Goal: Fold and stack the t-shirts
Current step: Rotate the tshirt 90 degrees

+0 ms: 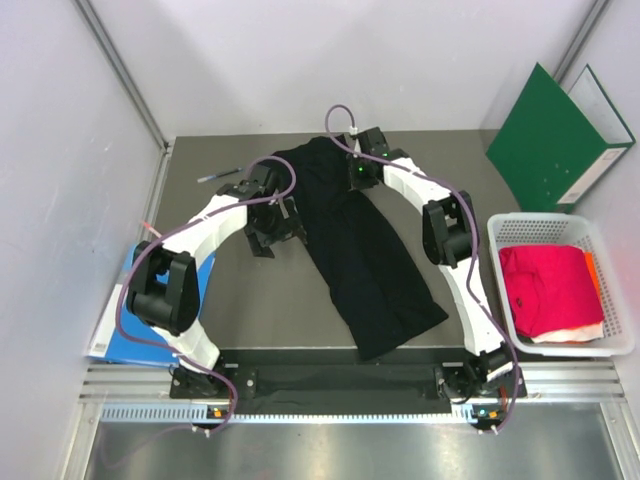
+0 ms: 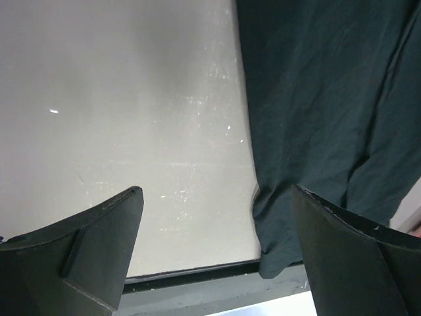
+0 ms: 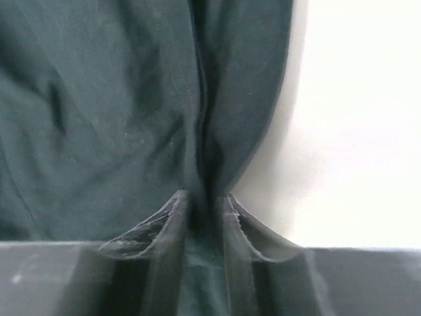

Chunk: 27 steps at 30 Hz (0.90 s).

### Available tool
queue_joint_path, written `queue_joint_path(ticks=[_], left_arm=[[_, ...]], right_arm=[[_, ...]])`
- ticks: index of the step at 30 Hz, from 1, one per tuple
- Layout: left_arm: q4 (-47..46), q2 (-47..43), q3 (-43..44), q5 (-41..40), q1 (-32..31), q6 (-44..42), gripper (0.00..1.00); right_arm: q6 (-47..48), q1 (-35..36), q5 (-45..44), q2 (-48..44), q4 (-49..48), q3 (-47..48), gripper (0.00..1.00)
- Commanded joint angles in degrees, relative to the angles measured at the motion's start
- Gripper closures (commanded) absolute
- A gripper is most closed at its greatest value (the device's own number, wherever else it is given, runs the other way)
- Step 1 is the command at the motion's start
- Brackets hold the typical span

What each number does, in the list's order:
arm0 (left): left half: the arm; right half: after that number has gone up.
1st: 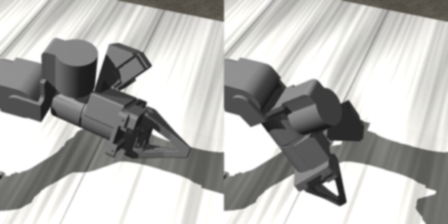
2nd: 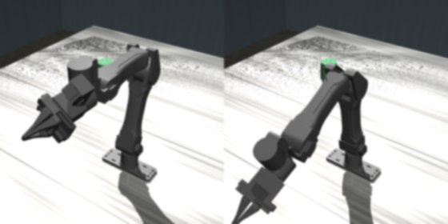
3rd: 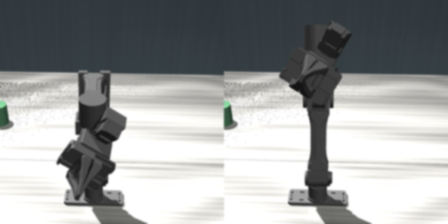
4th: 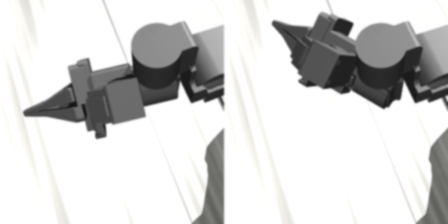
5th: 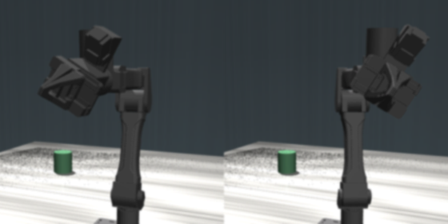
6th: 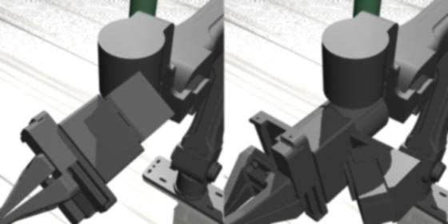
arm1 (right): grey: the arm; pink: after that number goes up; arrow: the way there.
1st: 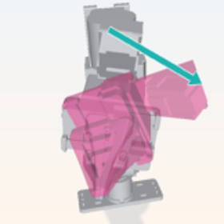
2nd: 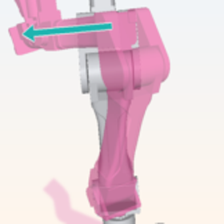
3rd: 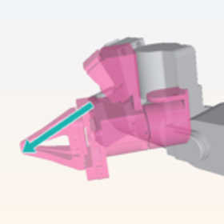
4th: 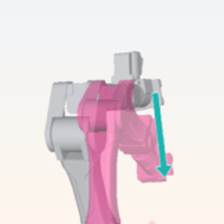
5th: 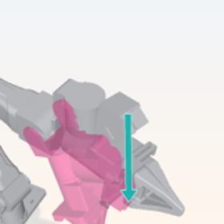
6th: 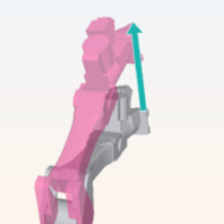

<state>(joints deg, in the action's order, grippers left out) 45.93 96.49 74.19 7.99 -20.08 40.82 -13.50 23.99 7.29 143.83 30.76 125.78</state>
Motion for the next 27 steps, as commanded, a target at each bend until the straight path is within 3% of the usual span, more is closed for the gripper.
queue_joint_path(ticks=[1,3,14,19,23,26,27], left_arm=[[-1.0,-3.5,-1.4,0.5,-1.5,0.1,0.02],[-0.8,-3.0,-1.4,1.2,-3.0,-0.8,0.02],[1.2,8.1,8.1,0.7,-20.3,-5.8,0.02],[2.1,14.2,14.7,0.8,-24.8,-7.2,0.02],[4.0,17.6,18.5,1.1,-27.4,-9.0,0.08],[8.8,21.8,20.9,-0.9,-28.3,-10.1,0.47],[9.3,22.5,21.3,-1.2,-28.4,-10.7,0.81]], right_arm=[[-1.0,1.2,-9.1,2.0,1.0,1.4,0.96],[-1.6,0.9,-11.8,1.5,0.7,1.2,1.00],[-7.3,-9.5,-13.7,-0.9,0.3,-2.7,1.00],[-8.5,-13.4,-14.1,-3.6,-1.1,-9.1,1.00],[-9.9,-15.4,-13.8,-4.2,0.0,-10.3,1.00],[-10.2,-15.6,-14.1,-5.0,0.1,-10.5,1.00],[-10.1,-15.7,-14.0,-5.1,0.2,-10.6,1.00]])
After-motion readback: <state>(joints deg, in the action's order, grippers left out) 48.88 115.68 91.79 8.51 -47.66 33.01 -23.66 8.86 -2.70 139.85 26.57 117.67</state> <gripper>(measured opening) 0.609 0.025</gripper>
